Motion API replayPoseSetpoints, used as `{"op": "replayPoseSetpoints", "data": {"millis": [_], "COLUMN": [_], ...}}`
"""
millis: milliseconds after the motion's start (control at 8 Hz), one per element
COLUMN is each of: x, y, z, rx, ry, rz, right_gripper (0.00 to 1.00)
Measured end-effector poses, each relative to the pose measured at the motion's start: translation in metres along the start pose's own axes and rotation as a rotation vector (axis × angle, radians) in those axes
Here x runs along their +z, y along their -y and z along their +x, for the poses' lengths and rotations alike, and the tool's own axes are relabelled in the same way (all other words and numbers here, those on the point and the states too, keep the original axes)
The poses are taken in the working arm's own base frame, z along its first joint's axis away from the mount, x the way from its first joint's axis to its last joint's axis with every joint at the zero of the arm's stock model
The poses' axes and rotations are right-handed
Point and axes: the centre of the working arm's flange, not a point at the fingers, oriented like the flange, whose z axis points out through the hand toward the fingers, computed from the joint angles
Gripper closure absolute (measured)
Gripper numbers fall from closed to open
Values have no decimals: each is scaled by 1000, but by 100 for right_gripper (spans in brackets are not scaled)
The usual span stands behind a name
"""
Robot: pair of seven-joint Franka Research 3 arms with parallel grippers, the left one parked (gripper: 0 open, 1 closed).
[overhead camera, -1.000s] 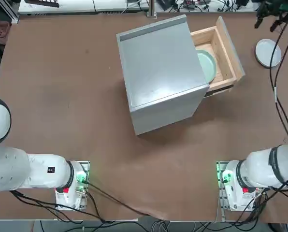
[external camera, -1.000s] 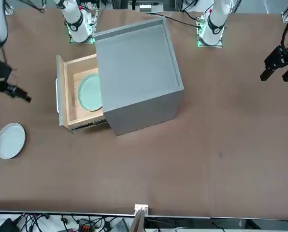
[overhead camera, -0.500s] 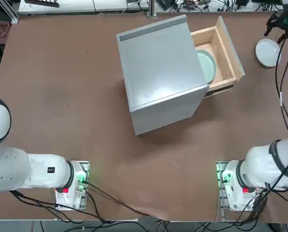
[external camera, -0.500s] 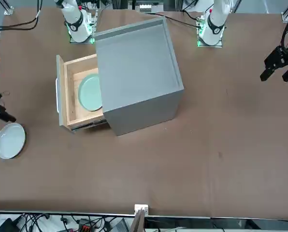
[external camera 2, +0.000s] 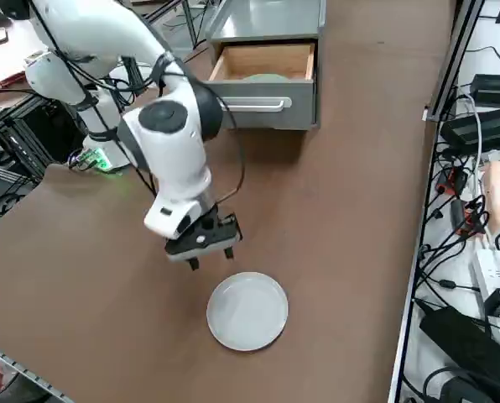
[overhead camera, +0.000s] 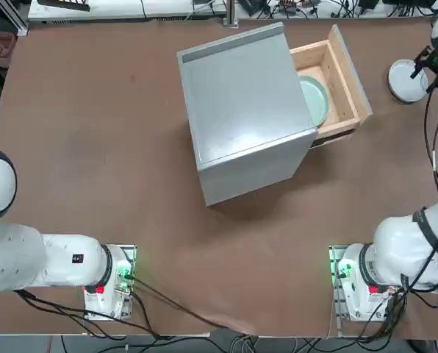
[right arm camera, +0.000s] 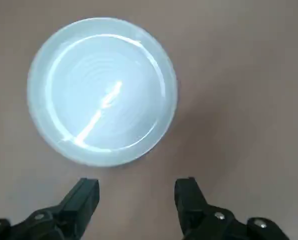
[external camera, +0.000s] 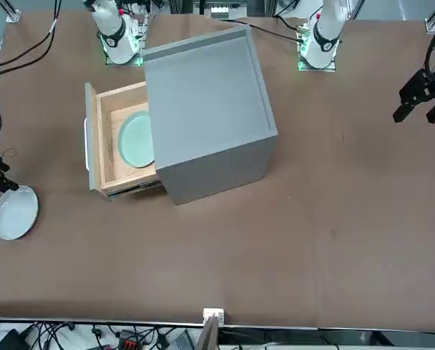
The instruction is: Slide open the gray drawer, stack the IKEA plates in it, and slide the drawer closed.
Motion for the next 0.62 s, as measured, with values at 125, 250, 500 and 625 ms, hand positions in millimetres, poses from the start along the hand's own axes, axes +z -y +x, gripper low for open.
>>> {"op": "replayPoseSetpoints", "data": {"millis": [125, 250, 500, 625], "x": [13, 24, 50, 58], "y": [-7, -7, -14, -21], "z": [5, 8, 13, 16], "rx": [46, 89, 141, 155], "ry": [-10, -31, -54, -60], "rz": [9, 23, 31, 32], "right_gripper": [9, 10, 12, 15]}}
